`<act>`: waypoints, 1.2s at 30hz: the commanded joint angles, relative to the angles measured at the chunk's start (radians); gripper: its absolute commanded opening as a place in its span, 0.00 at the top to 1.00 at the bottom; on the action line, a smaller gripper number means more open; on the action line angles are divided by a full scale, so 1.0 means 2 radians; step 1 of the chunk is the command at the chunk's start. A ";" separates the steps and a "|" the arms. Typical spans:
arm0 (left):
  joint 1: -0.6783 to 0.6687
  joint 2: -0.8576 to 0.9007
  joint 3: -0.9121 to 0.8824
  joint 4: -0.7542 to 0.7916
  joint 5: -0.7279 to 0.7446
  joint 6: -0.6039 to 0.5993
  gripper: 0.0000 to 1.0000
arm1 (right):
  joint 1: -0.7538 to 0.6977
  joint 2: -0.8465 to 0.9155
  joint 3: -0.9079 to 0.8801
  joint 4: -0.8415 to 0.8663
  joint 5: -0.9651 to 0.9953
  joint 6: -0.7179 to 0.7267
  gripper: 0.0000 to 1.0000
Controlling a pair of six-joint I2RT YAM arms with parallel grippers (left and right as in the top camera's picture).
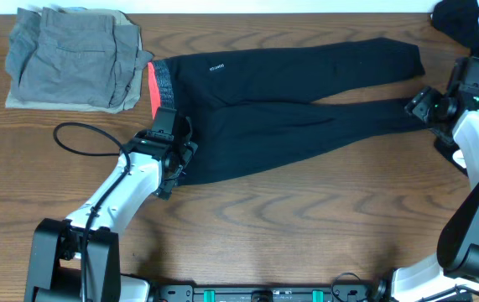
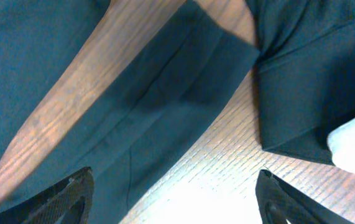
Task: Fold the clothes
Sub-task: 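Slide the left gripper down the waistband edge to straighten it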
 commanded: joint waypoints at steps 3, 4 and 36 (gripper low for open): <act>-0.001 -0.003 -0.007 -0.014 -0.013 -0.023 0.12 | 0.003 0.002 0.002 0.013 0.069 0.055 0.27; -0.001 -0.003 -0.010 -0.014 -0.013 -0.025 0.12 | 0.002 0.003 0.002 0.015 0.068 0.056 0.30; 0.000 0.088 -0.068 0.078 -0.053 -0.135 0.94 | -0.004 0.083 0.002 0.031 0.040 0.036 0.37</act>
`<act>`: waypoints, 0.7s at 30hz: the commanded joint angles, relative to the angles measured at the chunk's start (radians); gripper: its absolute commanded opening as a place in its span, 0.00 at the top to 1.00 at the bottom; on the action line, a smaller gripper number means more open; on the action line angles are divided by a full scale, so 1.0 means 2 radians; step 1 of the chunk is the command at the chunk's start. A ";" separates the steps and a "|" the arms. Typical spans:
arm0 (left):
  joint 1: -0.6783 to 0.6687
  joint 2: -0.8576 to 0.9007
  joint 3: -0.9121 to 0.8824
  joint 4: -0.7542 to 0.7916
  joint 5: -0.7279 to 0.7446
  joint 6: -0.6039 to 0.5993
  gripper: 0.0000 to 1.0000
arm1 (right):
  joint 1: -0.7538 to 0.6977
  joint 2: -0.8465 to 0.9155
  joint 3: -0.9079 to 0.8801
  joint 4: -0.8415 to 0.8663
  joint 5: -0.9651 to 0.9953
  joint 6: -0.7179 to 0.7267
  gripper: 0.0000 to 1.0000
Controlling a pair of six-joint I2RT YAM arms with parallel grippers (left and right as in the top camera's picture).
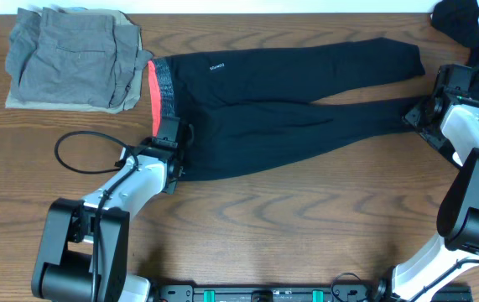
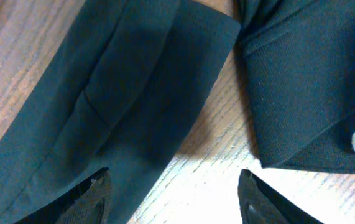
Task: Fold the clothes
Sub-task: 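Slide the left gripper down the waistband edge to straighten it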
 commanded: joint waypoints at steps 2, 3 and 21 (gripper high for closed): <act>0.000 0.037 -0.028 -0.004 0.031 -0.006 0.94 | -0.004 -0.001 0.002 0.012 0.000 -0.009 0.37; 0.000 0.033 -0.028 -0.004 0.031 -0.002 0.94 | -0.005 -0.001 0.002 0.019 0.000 -0.009 0.37; 0.000 -0.062 -0.028 -0.079 0.000 0.018 0.94 | -0.005 0.022 0.002 0.028 0.028 0.054 0.49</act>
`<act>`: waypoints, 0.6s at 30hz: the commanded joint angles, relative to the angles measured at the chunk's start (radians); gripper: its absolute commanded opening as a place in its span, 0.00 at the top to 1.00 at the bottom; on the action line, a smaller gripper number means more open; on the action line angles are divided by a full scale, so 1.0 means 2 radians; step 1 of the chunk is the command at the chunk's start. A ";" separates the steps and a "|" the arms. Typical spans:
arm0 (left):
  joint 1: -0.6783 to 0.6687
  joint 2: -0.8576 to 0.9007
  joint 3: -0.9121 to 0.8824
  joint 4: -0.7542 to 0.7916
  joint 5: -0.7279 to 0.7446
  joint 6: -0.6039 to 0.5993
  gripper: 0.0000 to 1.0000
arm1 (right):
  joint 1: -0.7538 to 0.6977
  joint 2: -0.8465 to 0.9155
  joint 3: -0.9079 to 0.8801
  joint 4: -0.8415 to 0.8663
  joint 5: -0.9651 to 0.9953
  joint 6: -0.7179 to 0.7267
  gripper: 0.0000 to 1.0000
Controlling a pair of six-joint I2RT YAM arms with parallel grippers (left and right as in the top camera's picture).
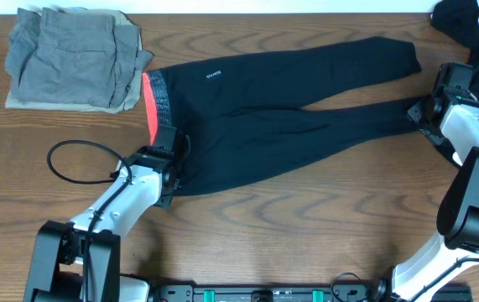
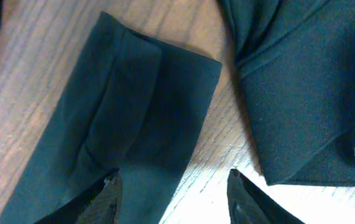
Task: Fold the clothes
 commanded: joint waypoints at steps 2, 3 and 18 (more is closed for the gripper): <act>0.000 -0.005 -0.004 -0.005 -0.011 0.004 0.94 | -0.005 0.025 0.002 0.003 0.014 0.017 0.50; 0.000 -0.005 -0.004 -0.006 -0.011 0.004 0.94 | -0.005 0.031 0.002 0.004 0.013 0.017 0.50; 0.000 -0.005 -0.004 -0.023 -0.011 0.004 0.94 | -0.007 0.066 0.002 0.060 0.014 0.011 0.45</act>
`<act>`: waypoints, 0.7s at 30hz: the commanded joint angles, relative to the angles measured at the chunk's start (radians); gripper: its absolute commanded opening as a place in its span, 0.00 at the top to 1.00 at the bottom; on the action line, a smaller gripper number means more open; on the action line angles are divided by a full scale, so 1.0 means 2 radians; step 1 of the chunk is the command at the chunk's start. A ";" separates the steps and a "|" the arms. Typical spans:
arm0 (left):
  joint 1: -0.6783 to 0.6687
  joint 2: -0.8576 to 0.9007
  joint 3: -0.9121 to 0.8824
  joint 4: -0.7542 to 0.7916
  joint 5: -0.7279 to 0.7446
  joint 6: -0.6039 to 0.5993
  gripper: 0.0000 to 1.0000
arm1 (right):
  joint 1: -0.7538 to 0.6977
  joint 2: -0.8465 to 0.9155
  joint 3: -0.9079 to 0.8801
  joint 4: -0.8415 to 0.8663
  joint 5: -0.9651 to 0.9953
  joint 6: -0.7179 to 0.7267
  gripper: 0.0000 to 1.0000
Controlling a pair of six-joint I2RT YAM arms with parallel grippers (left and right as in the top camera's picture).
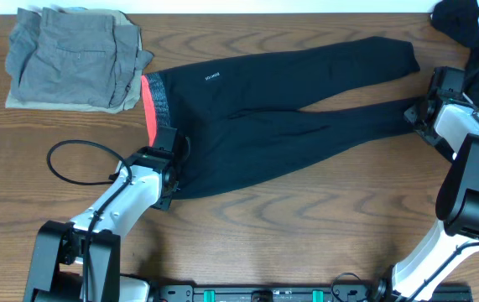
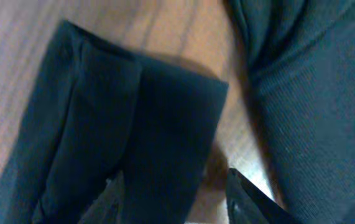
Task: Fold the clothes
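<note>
Black pants (image 1: 281, 101) with a red and grey waistband (image 1: 157, 101) lie spread across the wooden table (image 1: 306, 226), legs pointing right. My left gripper (image 1: 169, 153) sits at the lower waist corner, its fingers buried in the black cloth and apparently shut on it. My right gripper (image 1: 420, 113) is at the end of the lower leg. In the right wrist view it hangs low and open (image 2: 176, 205), and the leg's cuff (image 2: 158, 124) lies between its fingers (image 2: 245, 202).
A pile of folded grey clothes (image 1: 71, 59) lies at the back left. Black and white garments (image 1: 474, 25) are heaped at the back right, close beside the cuff (image 2: 314, 93). A black cable (image 1: 75, 159) loops off the left arm.
The right gripper has come lower over the cuff, which now fills more of its view. The left gripper and the pants lie as before.
At first the pants lay straight, my left gripper at the waist and my right open over the lower leg. The right then stood nearer the cuff. Later the waist end lay shifted toward the front left with my left gripper. Now the right straddles the cuff.
</note>
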 commanded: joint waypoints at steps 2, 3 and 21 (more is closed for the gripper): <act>0.000 -0.005 -0.004 -0.006 -0.010 0.003 0.94 | -0.008 0.019 0.001 0.019 0.002 -0.002 0.45; 0.000 -0.005 -0.004 -0.006 -0.010 0.003 0.94 | -0.009 0.019 0.001 0.022 0.002 -0.004 0.45; 0.000 -0.008 -0.002 -0.009 -0.014 0.043 0.94 | -0.019 0.033 0.001 0.025 -0.021 -0.047 0.99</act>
